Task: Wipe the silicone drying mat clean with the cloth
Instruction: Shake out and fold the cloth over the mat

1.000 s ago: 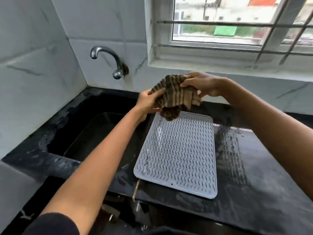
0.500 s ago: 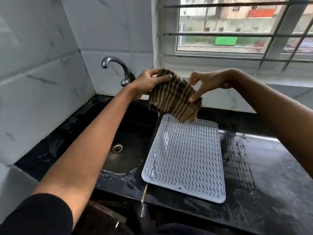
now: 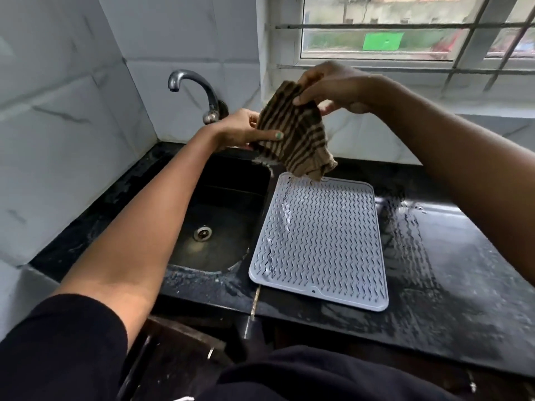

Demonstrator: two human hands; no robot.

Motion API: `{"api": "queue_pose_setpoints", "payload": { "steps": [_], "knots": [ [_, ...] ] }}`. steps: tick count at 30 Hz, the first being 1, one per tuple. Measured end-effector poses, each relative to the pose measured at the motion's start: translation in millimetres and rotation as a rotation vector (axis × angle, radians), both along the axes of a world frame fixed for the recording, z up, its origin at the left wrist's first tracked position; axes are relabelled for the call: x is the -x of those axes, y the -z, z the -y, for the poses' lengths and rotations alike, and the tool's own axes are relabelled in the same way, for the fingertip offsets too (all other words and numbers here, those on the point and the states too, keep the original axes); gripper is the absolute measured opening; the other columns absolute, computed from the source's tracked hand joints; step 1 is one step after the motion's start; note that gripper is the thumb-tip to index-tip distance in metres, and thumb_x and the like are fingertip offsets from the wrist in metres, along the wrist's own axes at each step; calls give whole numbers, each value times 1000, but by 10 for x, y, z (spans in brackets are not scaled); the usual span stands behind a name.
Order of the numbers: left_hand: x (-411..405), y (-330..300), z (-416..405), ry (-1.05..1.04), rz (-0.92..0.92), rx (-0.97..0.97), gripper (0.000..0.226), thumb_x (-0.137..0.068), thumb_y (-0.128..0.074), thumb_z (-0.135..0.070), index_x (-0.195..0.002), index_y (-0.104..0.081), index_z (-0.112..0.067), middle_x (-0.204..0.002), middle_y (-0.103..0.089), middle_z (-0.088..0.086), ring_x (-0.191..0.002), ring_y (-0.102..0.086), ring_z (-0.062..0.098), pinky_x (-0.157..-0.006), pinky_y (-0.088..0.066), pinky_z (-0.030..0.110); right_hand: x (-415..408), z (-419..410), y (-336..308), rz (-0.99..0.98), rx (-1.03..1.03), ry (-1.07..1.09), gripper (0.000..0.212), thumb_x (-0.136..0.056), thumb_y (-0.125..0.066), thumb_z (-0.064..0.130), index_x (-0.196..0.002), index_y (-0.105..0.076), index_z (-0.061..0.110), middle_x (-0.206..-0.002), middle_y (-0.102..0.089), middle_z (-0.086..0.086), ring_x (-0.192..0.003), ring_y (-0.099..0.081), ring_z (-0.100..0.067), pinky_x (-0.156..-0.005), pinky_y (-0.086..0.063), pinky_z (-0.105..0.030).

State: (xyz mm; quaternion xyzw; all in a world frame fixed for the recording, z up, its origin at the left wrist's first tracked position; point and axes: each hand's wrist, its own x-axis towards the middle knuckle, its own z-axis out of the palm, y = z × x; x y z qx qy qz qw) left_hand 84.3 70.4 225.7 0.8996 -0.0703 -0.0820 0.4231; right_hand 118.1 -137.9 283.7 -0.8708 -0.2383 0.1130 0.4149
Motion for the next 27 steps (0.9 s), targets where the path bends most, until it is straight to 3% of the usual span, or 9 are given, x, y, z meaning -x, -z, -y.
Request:
{"api": "queue_pose_setpoints", "payload": {
  "steps": [3, 9, 11, 14, 16, 20, 23, 27],
  "knots": [
    [29, 82, -43, -61, 43, 77, 33, -84, -72, -32, -113, -65, -17, -101, -71, -5, -84, -65, 5, -81, -50, 24, 7, 60, 29, 10, 95, 29, 10, -85, -62, 10, -85, -58, 19, -88, -55, -4, -88, -52, -19, -64, -42, -27],
    [63, 157, 32, -30, 63, 123, 35, -85, -71, -17, -116, -62, -2, -102, -65, 10, -83, -60, 15, -74, -49, 22, 54, 279, 369, -57, 92, 142, 35, -85, -55, 1, -112, -51, 23, -112, -57, -9, -98, -55, -23, -76, -49, -33],
    [94, 263, 123, -16, 32, 141, 24, -86, -70, -13, -108, -63, -5, -96, -65, 8, -81, -58, 14, -71, -50, 21, 97, 388, 467, -91, 159, 129, 36, -83, -58, 0, -113, -54, 21, -113, -59, -9, -103, -58, -27, -85, -50, -38],
    [158, 441, 261, 10, -5, 99, 11, -86, -71, -14, -92, -63, -17, -83, -63, -2, -70, -55, 5, -56, -46, 10, 186, 546, 614, -136, 295, 60, 21, -83, -60, 2, -101, -61, 14, -105, -63, -10, -107, -60, -31, -84, -52, -35],
    [229, 533, 358, 34, -36, 49, 14, -85, -71, -16, -98, -64, -16, -84, -62, -1, -71, -53, 5, -61, -43, 15, 269, 656, 700, -192, 361, 5, 15, -84, -61, 2, -90, -63, 16, -103, -63, -9, -105, -60, -29, -84, -53, -36],
    [452, 651, 648, 101, -157, -84, 16, -85, -71, -19, -100, -65, -21, -92, -64, -3, -81, -56, 6, -72, -41, 24, 440, 1007, 889, -371, 415, -142, 17, -86, -61, 0, -89, -63, 16, -104, -66, -9, -101, -61, -24, -97, -49, -47],
    [673, 752, 969, 132, -260, -180, 14, -89, -67, -19, -103, -66, -23, -95, -66, -4, -84, -60, 7, -79, -42, 29, 625, 1304, 1110, -486, 371, -204, 14, -87, -58, -4, -92, -64, 8, -100, -68, -16, -90, -65, -25, -88, -55, -46],
    [988, 957, 1514, 237, -474, -267, 25, -92, -62, -22, -115, -63, -13, -99, -67, -5, -89, -64, 7, -85, -44, 30, 895, 1857, 1438, -758, 297, -286, 19, -88, -54, -5, -101, -64, 5, -96, -72, -18, -79, -72, -25, -67, -61, -35]
  ]
}}
